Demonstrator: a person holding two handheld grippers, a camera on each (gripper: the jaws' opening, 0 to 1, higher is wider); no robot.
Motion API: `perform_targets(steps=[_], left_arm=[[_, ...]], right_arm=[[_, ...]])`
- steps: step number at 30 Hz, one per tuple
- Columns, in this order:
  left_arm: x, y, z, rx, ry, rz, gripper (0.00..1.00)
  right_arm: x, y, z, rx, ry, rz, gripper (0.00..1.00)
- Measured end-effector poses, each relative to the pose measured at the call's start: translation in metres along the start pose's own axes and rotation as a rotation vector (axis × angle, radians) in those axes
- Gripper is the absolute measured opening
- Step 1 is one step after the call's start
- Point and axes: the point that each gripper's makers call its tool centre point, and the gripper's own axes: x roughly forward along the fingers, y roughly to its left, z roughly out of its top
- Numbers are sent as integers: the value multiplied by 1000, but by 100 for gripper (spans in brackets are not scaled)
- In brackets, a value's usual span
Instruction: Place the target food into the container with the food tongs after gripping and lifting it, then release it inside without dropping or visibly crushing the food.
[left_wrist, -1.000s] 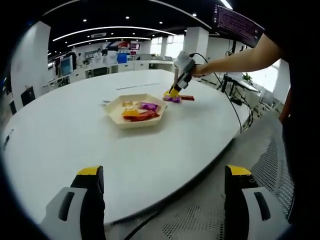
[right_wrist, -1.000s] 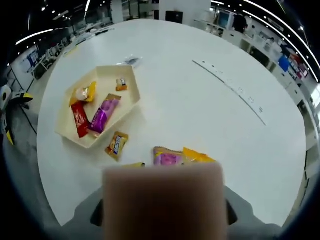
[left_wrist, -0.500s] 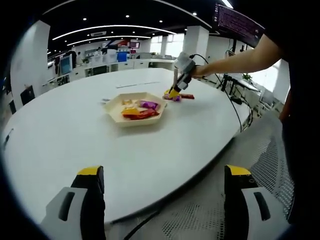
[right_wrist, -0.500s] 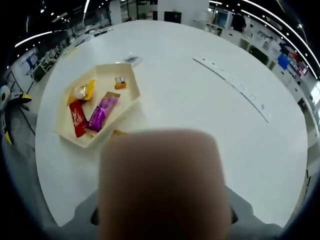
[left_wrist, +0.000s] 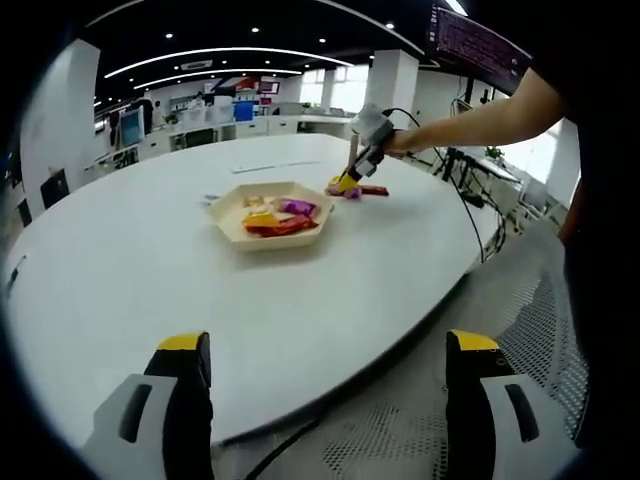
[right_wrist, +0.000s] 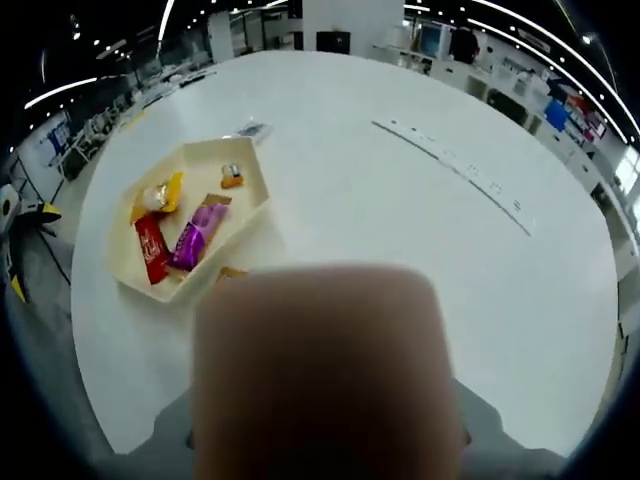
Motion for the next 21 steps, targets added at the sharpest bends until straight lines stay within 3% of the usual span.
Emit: perform_targets(steps=[21], left_arm=[[-2, 0, 6, 23, -39, 2, 97]], right_arm=[[-29, 2, 10, -22, 0, -16, 22]])
